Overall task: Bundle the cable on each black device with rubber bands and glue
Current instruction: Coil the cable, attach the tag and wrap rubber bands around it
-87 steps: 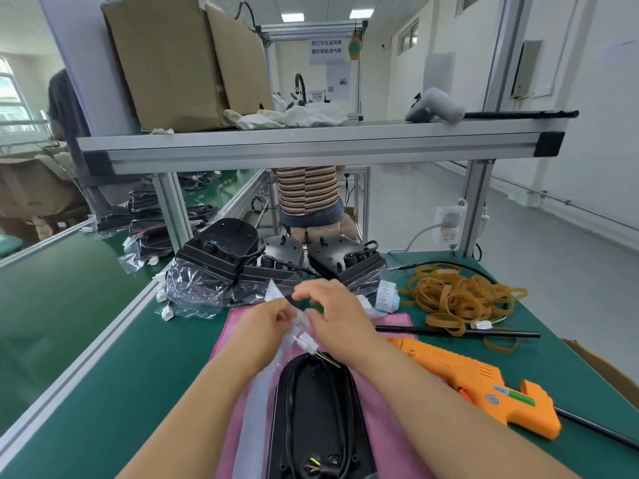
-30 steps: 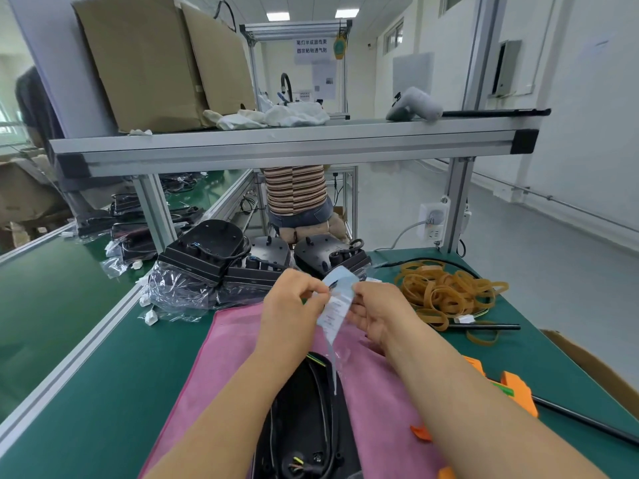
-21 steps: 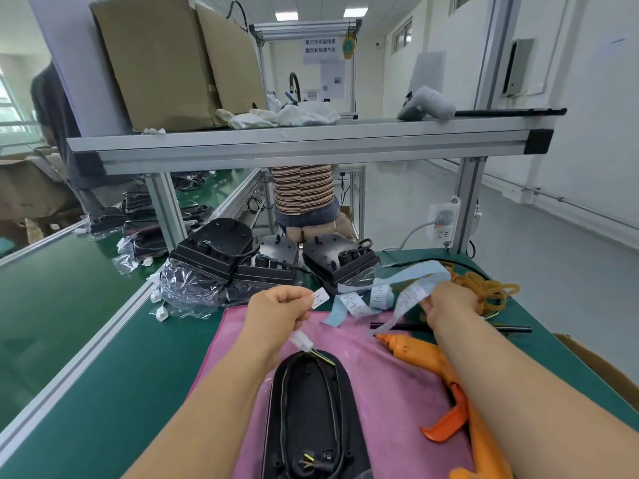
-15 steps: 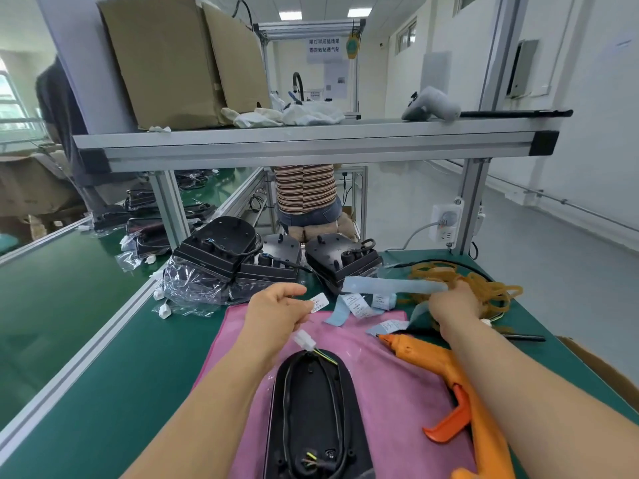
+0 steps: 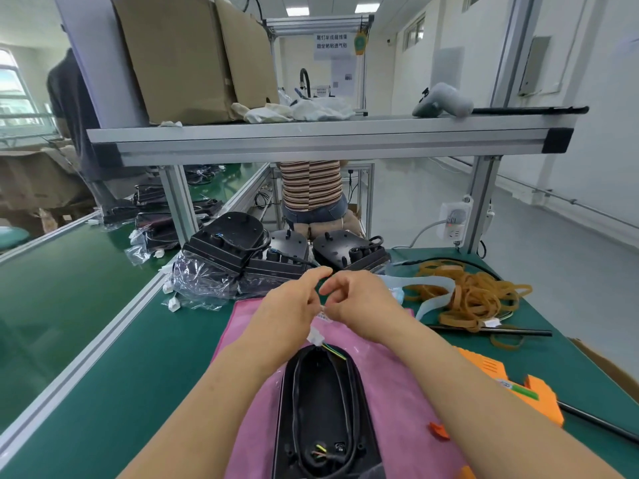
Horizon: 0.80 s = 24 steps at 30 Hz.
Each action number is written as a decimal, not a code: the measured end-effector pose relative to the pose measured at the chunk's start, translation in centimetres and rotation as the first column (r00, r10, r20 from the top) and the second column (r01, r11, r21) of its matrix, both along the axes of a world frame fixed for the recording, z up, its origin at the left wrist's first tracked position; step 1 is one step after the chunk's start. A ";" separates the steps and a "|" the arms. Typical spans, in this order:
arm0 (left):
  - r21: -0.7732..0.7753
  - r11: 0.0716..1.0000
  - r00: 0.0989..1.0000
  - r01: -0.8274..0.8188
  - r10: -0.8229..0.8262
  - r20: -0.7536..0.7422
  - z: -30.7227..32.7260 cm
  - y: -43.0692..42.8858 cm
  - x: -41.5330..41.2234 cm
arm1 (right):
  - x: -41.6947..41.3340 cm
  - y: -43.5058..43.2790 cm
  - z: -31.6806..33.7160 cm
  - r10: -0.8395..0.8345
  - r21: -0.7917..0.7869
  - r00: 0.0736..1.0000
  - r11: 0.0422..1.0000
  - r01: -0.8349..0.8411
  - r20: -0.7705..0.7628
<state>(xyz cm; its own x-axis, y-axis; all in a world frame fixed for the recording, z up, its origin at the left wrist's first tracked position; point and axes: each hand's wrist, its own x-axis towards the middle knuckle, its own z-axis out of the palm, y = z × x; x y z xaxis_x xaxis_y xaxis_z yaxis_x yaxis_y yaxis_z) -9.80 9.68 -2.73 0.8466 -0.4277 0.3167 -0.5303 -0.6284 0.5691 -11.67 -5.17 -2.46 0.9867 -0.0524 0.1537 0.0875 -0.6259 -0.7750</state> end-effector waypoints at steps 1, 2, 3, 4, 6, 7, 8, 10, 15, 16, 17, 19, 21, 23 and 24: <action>-0.067 0.997 0.999 -0.042 0.041 -0.010 -0.1 0.0 -0.1 | -0.1 0.1 -0.1 -0.013 0.092 1.000 0.996 0.015 -0.022; -0.167 0.981 0.995 -0.100 0.096 -0.031 -0.3 0.1 -0.1 | -0.2 0.1 -0.2 -0.032 0.203 0.999 0.978 0.040 -0.044; -0.277 0.946 0.985 -0.170 0.156 -0.070 -0.4 0.2 -0.1 | -0.3 0.3 -0.4 -0.057 0.338 0.996 0.938 0.079 -0.075; -0.376 0.895 0.969 -0.240 0.199 -0.145 -0.6 0.2 0.1 | -0.1 0.4 -0.5 -0.081 0.503 0.990 0.854 0.130 -0.117; -0.531 0.780 0.916 -0.332 0.130 -0.380 -1.0 0.3 0.3 | 0.1 0.8 -0.6 -0.075 0.801 0.967 0.546 0.245 -0.245; -0.581 0.730 0.871 -0.360 0.040 -0.489 -1.2 0.3 0.3 | 0.2 1.0 -0.7 -0.052 0.873 0.952 0.387 0.297 -0.301; -0.612 0.688 0.821 -0.390 -0.043 -0.570 -1.3 0.2 0.1 | 0.2 1.3 -0.9 -0.028 0.902 0.941 0.277 0.331 -0.337; -0.644 0.632 0.752 -0.430 -0.143 -0.643 -1.3 -0.2 -0.1 | 0.2 1.9 -1.1 0.005 0.917 0.932 0.183 0.355 -0.362; -0.669 0.573 0.739 -0.474 -0.155 -0.656 -1.4 -0.8 -0.1 | 0.1 3.1 -1.1 0.020 0.932 0.938 0.123 0.342 -0.347; -0.672 0.566 0.745 -0.477 -0.145 -0.651 -1.4 -0.7 -0.1 | 0.1 3.2 -1.1 0.023 0.934 0.939 0.118 0.338 -0.343; -0.676 0.562 0.753 -0.477 -0.135 -0.644 -1.4 -0.6 -0.1 | 0.1 3.2 -1.2 0.028 0.935 0.941 0.119 0.333 -0.338; -0.682 0.568 0.773 -0.461 -0.120 -0.622 -1.3 -0.3 -0.2 | -0.1 3.3 -1.3 0.038 0.936 0.944 0.142 0.321 -0.329; -0.679 0.598 0.803 -0.426 -0.097 -0.589 -1.3 0.0 -0.3 | -0.2 3.3 -1.5 0.032 0.933 0.945 0.175 0.315 -0.325; -0.626 0.682 0.841 -0.378 -0.031 -0.541 -1.2 0.4 -0.3 | -0.3 3.3 -1.7 -0.018 0.919 0.952 0.254 0.301 -0.307; -0.579 0.737 0.857 -0.348 -0.001 -0.515 -0.9 0.6 -0.3 | -0.4 3.2 -1.8 -0.058 0.900 0.955 0.323 0.293 -0.290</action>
<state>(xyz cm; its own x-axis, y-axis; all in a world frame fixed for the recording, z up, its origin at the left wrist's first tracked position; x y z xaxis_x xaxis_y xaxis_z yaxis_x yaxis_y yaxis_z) -10.11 10.29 -3.68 0.9947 -0.1018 0.0114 -0.0194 -0.0783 0.9967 -12.02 -1.99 -4.28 0.9335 -0.2197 -0.2833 -0.1317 0.5249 -0.8409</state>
